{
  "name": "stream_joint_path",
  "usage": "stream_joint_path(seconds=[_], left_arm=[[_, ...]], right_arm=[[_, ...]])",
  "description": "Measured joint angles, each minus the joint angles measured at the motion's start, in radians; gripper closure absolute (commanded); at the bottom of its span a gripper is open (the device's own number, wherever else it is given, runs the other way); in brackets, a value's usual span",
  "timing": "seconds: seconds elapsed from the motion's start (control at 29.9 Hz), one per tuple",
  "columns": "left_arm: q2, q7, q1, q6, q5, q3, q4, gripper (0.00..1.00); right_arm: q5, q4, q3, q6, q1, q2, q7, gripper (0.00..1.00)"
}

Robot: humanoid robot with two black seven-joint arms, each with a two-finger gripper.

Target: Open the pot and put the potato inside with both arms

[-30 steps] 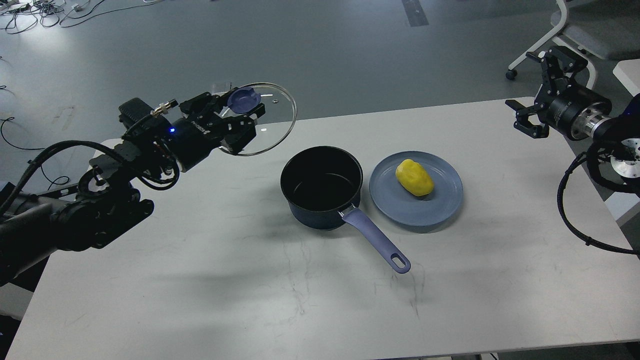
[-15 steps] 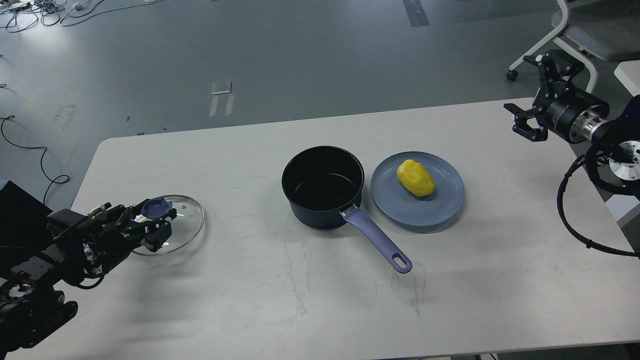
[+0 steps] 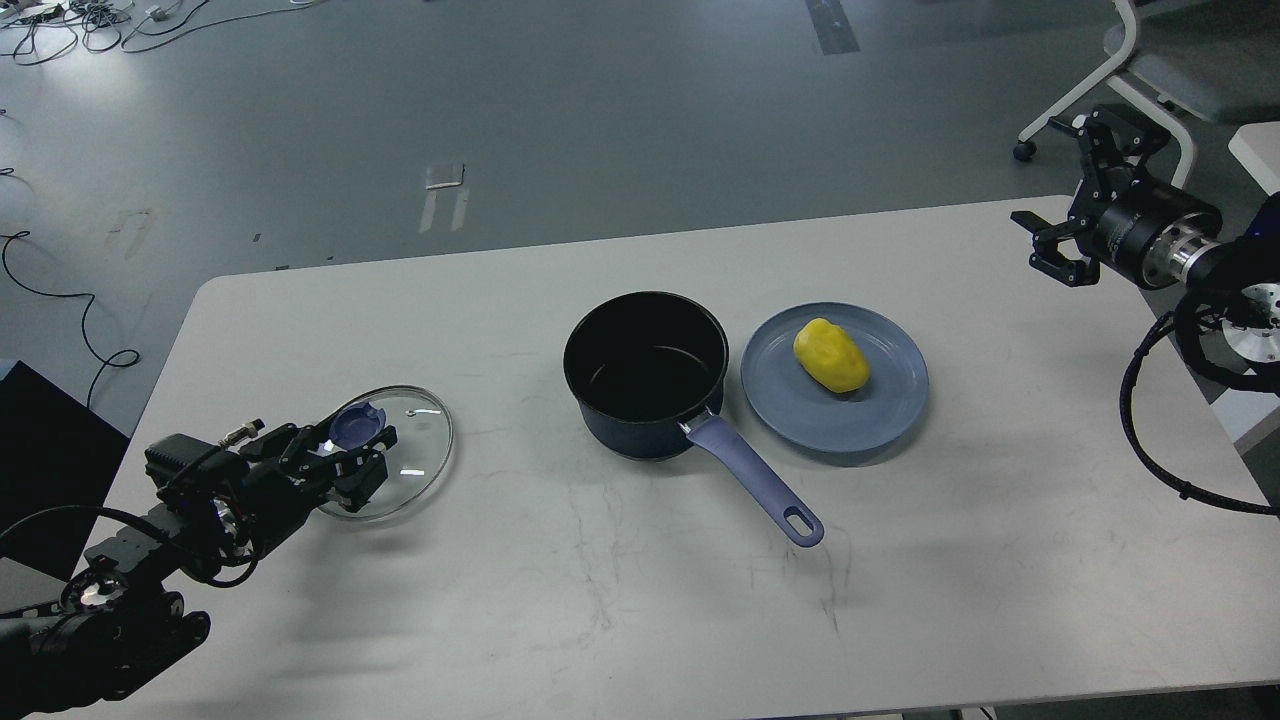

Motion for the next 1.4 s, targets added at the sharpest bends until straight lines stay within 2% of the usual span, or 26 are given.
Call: stream_joint_path(seconds=[0.3, 0.47, 0.57, 0.77, 0.84, 0.94, 1.04, 1.14, 1.17, 1.34, 1.4], left_arm=[[-0.004, 0.000, -0.011, 0.001, -0.058, 0.003, -0.006, 0.02], [0.013, 0.001, -0.041, 0.001, -0.180, -0.012, -0.067, 0.02], [0.057, 0.000, -0.076, 0.001, -0.263, -0.015, -0.150, 0.02], [0.145, 0.001, -0.170, 0.001, -0.425, -0.078, -0.347, 0.02], [0.151, 0.001, -0.190, -0.050, -0.527, -0.157, -0.369, 0.02], [0.146, 0.001, -0.219, -0.218, -0.691, -0.279, -0.370, 0.02], [0.125, 0.001, -0.232, -0.375, -0.853, -0.377, -0.365, 0.02], [0.086, 0.002, -0.239, -0.439, -0.979, -0.450, -0.353, 0.02], [0.074, 0.010, -0.240, -0.445, -0.996, -0.459, -0.346, 0.02], [-0.014, 0.136, -0.253, -0.457, -1.028, -0.474, -0.294, 0.02], [-0.033, 0.167, -0.265, -0.457, -1.038, -0.481, -0.277, 0.02]], right_arm=[[-0.001, 0.005, -0.005, 0.000, 0.004, 0.000, 0.000, 0.00], [-0.057, 0.011, -0.045, 0.006, 0.040, -0.002, 0.010, 0.00], [-0.152, 0.015, -0.104, 0.006, 0.086, -0.019, 0.035, 0.00], [-0.497, 0.106, -0.222, 0.005, 0.172, -0.056, 0.143, 0.00], [-0.620, 0.138, -0.261, 0.003, 0.192, -0.057, 0.161, 0.00], [-0.773, 0.171, -0.337, -0.003, 0.217, -0.057, 0.184, 0.00], [-0.938, 0.188, -0.444, -0.040, 0.244, -0.057, 0.238, 0.00], [-1.088, 0.174, -0.567, -0.120, 0.267, -0.055, 0.282, 0.00], [-1.111, 0.165, -0.593, -0.139, 0.270, -0.051, 0.286, 0.00], [-1.191, 0.056, -0.731, -0.180, 0.314, 0.074, 0.292, 0.00], [-1.212, 0.019, -0.785, -0.186, 0.339, 0.112, 0.292, 0.00]])
